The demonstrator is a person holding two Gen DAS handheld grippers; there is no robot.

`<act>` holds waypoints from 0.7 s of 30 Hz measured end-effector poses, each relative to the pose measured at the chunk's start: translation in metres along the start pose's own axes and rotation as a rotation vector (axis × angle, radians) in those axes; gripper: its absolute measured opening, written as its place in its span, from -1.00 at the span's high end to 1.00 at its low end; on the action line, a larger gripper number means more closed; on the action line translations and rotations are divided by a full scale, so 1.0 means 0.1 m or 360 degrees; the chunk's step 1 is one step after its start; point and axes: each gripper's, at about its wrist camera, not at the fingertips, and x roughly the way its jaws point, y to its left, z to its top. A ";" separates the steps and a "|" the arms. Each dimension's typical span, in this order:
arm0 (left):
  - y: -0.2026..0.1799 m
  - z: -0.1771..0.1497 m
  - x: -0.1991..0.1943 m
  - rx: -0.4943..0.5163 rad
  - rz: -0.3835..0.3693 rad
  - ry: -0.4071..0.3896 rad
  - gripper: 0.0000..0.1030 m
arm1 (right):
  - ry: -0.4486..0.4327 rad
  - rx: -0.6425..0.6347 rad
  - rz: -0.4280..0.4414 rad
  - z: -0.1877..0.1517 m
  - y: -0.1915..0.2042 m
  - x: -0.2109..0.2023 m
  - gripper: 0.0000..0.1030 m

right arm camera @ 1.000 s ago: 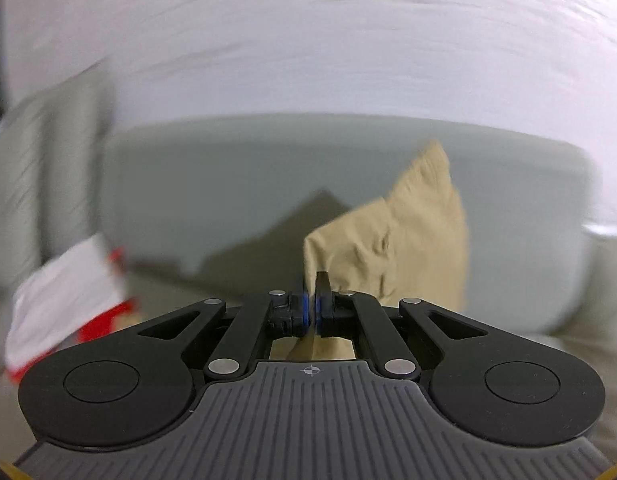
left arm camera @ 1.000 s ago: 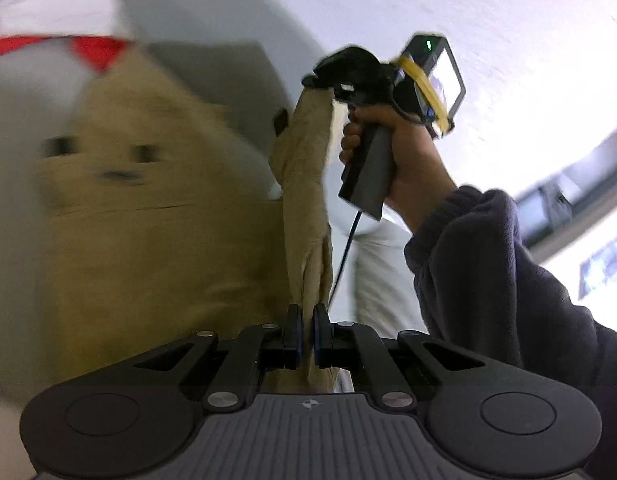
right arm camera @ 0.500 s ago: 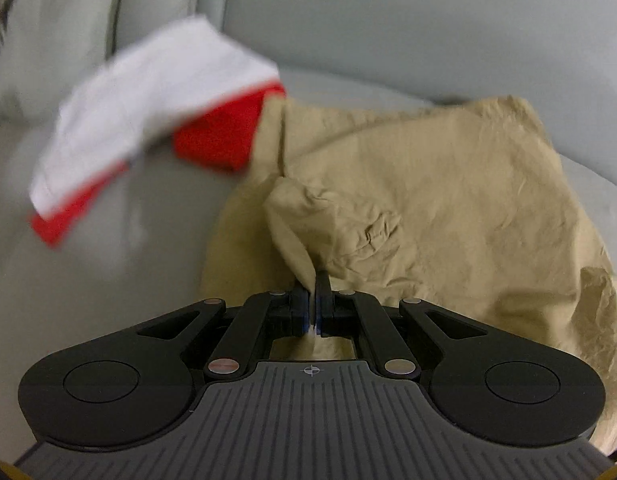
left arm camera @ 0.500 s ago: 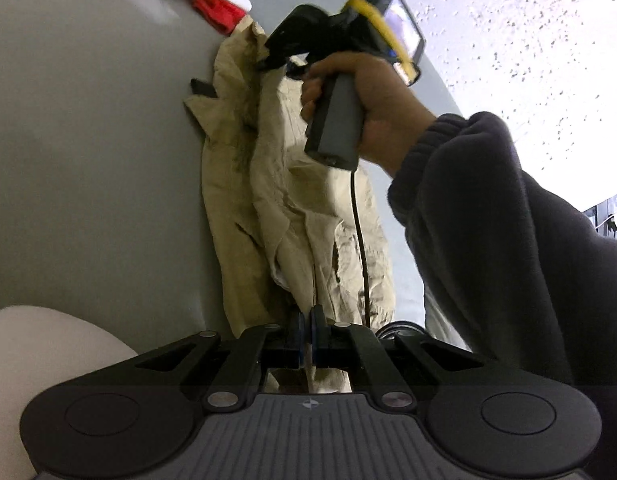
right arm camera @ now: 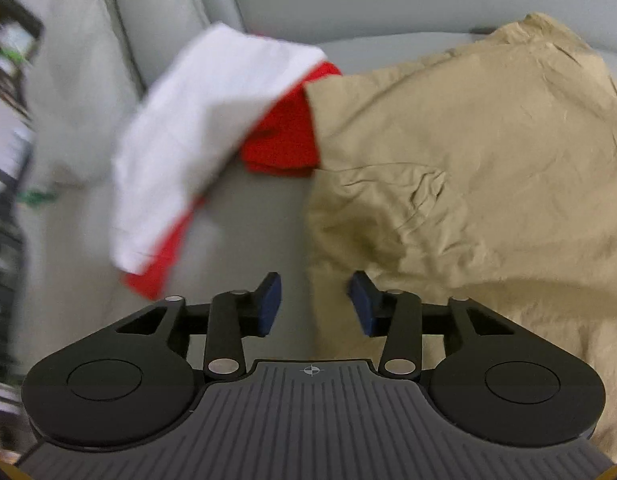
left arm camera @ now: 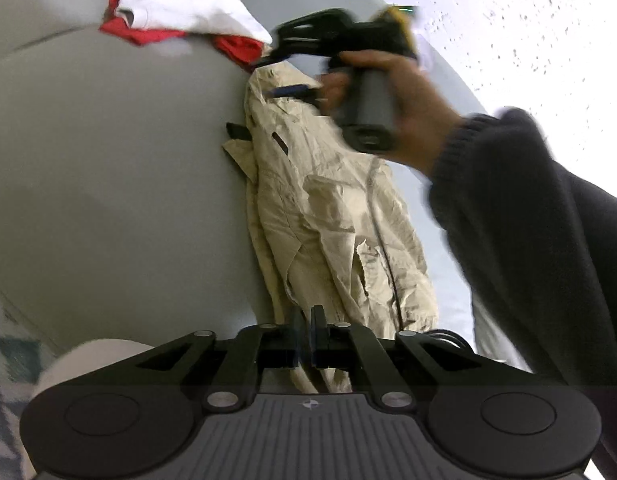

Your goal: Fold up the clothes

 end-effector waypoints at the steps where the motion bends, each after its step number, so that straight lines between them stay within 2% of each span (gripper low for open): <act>1: -0.03 -0.01 -0.05 0.0029 0.0012 -0.0013 0.59 | -0.0048 0.0022 0.0003 -0.01 -0.03 -0.18 0.04; 2: -0.07 -0.02 -0.10 0.0057 0.0024 -0.0025 0.48 | -0.0117 0.0024 -0.0025 -0.03 -0.05 -0.38 0.00; 4: -0.14 -0.02 -0.17 0.0118 0.0040 -0.0054 0.40 | -0.0283 -0.0051 -0.0134 -0.13 -0.09 -0.94 -0.05; 6: -0.22 -0.07 -0.22 0.0163 0.0051 -0.0068 0.38 | -0.0417 -0.0149 -0.0165 -0.32 -0.17 -1.57 -0.07; 8: -0.30 -0.13 -0.27 0.0205 0.0062 -0.0080 0.32 | -0.0539 -0.0204 -0.0152 -0.51 -0.26 -2.22 -0.18; 12: -0.50 -0.28 -0.34 0.0265 0.0054 -0.0098 0.21 | -0.0688 -0.0205 -0.0130 -1.00 -0.51 -3.35 -0.20; 14: -0.60 -0.34 -0.34 0.0290 0.0056 -0.0100 0.18 | -0.0728 -0.0201 -0.0120 -1.27 -0.65 -3.78 -0.32; 17: -0.72 -0.42 -0.31 0.0305 0.0083 -0.0088 0.17 | -0.0742 -0.0190 -0.0151 -1.67 -0.85 -4.15 -0.41; 21: -0.85 -0.46 -0.21 0.0366 0.0138 -0.0072 0.17 | -0.0615 -0.0208 -0.0213 -2.17 -1.10 -4.11 -0.42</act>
